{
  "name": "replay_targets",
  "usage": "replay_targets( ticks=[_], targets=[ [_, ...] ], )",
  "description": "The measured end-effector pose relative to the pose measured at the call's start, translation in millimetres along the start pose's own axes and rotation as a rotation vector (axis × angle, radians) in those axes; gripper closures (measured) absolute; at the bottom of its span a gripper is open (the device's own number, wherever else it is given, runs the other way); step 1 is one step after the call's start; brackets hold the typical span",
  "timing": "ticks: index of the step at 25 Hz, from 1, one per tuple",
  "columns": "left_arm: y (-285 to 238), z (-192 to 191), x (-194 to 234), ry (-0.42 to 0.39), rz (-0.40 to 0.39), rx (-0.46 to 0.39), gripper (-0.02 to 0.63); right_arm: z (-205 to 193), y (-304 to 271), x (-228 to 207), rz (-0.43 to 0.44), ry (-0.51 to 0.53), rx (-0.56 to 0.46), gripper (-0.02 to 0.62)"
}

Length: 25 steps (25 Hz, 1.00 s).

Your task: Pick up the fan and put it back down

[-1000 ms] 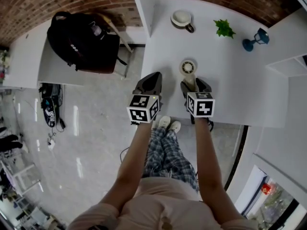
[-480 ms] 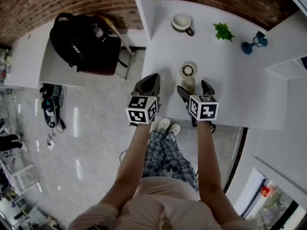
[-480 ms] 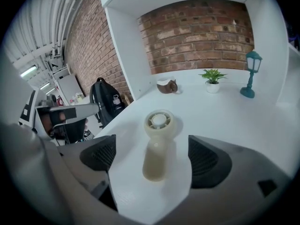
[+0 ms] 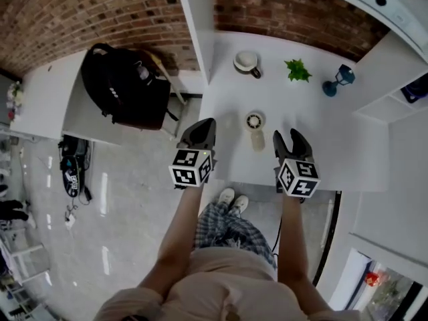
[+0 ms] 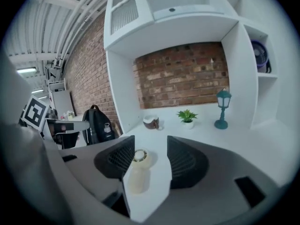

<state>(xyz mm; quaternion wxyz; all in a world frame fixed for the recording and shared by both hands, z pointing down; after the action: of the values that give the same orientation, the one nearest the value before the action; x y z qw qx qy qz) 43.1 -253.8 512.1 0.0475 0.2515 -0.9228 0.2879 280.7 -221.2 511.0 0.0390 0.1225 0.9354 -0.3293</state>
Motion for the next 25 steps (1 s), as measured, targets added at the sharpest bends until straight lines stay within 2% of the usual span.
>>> replay_targets(
  ticks=[7, 11, 15, 25],
  targets=[
    [26.5, 37.2, -11.7, -0.062, -0.012, -0.073, 0.578, 40.0, 60.0, -22.0, -0.082, 0.007, -0.186, 0.459],
    [39.9, 58.2, -19.3, -0.103, -0.017, -0.122, 0.578, 57.9, 90.6, -28.3, -0.100, 0.019, -0.301, 0.513],
    [49.9, 75.0, -20.2, -0.113, -0.018, -0.167, 0.578, 75.6, 116.4, -32.6, -0.131, 0.031, -0.403, 0.569],
    [53.6, 94.0, -25.4, -0.128, -0.031, -0.215, 0.578, 85.2, 142.9, -51.9, -0.184, 0.026, -0.481, 0.578]
  ],
)
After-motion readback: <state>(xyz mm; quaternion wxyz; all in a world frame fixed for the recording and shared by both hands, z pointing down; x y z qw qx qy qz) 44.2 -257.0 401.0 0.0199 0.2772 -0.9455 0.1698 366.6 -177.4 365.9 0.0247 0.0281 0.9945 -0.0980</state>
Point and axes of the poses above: the fingertips, and each gripper's own axes: y backward along the fingers, x to its left, z out of its top, the point moved 3 cm from there along y, backward along the fingers, and after that the axes turned 12 degrees about x, right-handed, at the moved point
